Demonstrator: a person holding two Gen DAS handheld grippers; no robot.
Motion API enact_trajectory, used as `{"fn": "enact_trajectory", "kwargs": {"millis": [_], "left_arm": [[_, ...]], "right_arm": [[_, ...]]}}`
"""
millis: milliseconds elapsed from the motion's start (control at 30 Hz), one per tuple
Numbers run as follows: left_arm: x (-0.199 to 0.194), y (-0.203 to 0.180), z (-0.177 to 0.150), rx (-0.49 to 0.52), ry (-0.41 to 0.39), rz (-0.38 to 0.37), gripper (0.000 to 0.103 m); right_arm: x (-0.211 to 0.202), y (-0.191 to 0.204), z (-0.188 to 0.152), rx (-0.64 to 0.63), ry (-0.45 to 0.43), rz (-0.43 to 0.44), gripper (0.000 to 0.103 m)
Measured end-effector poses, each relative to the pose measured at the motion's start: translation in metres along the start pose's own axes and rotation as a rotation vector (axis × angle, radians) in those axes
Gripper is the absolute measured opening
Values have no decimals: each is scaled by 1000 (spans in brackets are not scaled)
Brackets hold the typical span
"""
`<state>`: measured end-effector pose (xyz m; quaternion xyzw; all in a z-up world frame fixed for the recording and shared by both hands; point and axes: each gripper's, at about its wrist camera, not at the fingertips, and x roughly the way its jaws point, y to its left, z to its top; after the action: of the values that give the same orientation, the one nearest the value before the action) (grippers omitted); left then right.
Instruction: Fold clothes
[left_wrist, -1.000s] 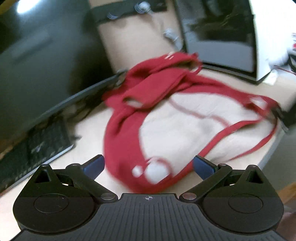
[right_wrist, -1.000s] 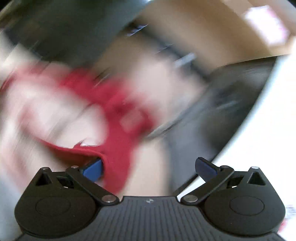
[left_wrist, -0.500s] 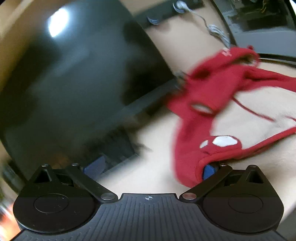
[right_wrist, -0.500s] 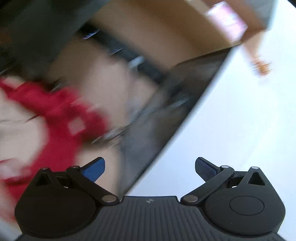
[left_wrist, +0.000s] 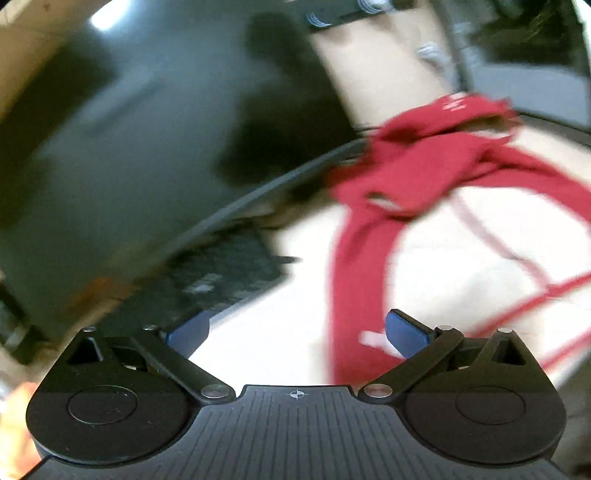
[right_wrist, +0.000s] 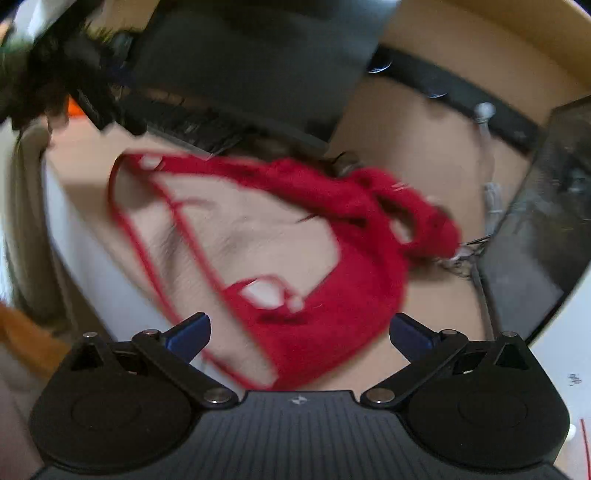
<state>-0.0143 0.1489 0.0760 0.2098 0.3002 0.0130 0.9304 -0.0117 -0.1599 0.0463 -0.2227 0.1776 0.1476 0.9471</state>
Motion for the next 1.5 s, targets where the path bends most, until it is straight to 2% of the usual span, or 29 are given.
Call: {"fn": "enact_trajectory", "kwargs": {"millis": [33, 100, 267, 367, 467, 533, 600, 667, 800, 867, 900, 967, 1000, 1067, 1133, 1200, 1300, 1400, 1500], "left_arm": [[-5, -2, -5, 15, -5, -36, 103], [-2, -8, -18, 55, 20, -52, 103], [46, -6, -29, 14, 116, 37, 103], [74, 2, -23, 24, 137, 95, 103], [51, 21, 18, 46, 24, 132, 103], [16, 28, 45, 56, -86, 140, 103], [-18, 25, 55, 74, -151, 117, 103], [-34, 12, 47, 74, -129, 45, 103], [-23, -26, -10, 18, 111, -301, 103], [-20, -37, -23, -18, 173, -456, 103], [-22, -39, -20, -16, 152, -495, 103], [-23, -33, 0, -39, 45, -548, 103], [-19, -29, 12, -76, -13, -575, 103], [-5, -27, 37, -153, -120, -626, 103], [21, -48, 53, -212, -179, -625, 103], [58, -74, 63, -241, -189, -567, 103], [103, -110, 66, -231, -140, -456, 103], [123, -122, 57, -196, -52, -454, 103], [121, -121, 48, -202, 0, -453, 103]], "right_arm": [[3, 4, -1, -15, 11, -19, 103], [8, 13, -3, -45, 33, -58, 103], [20, 34, -8, -122, 84, -153, 103], [21, 20, 0, -180, 64, -194, 103], [0, -9, 46, -208, -62, -312, 103], [-20, -30, 66, -207, -121, -377, 103], [-28, -39, 56, -184, -64, -333, 103], [-37, -48, 46, -156, -10, -285, 103], [-56, -57, 21, 22, 31, -97, 103], [-66, -61, 9, 111, 52, -3, 103], [-71, -63, 2, 156, 62, 44, 103], [-80, -69, -8, 244, 70, 129, 103], [-77, -75, -2, 289, 24, 128, 103], [-41, -78, 7, 402, 11, 197, 103], [-5, -81, 16, 515, -3, 266, 103], [32, -83, 24, 622, -8, 332, 103], [97, -67, 30, 701, 118, 396, 103], [145, -52, 13, 837, 313, 468, 103], [145, -41, 4, 841, 318, 486, 103]]}}
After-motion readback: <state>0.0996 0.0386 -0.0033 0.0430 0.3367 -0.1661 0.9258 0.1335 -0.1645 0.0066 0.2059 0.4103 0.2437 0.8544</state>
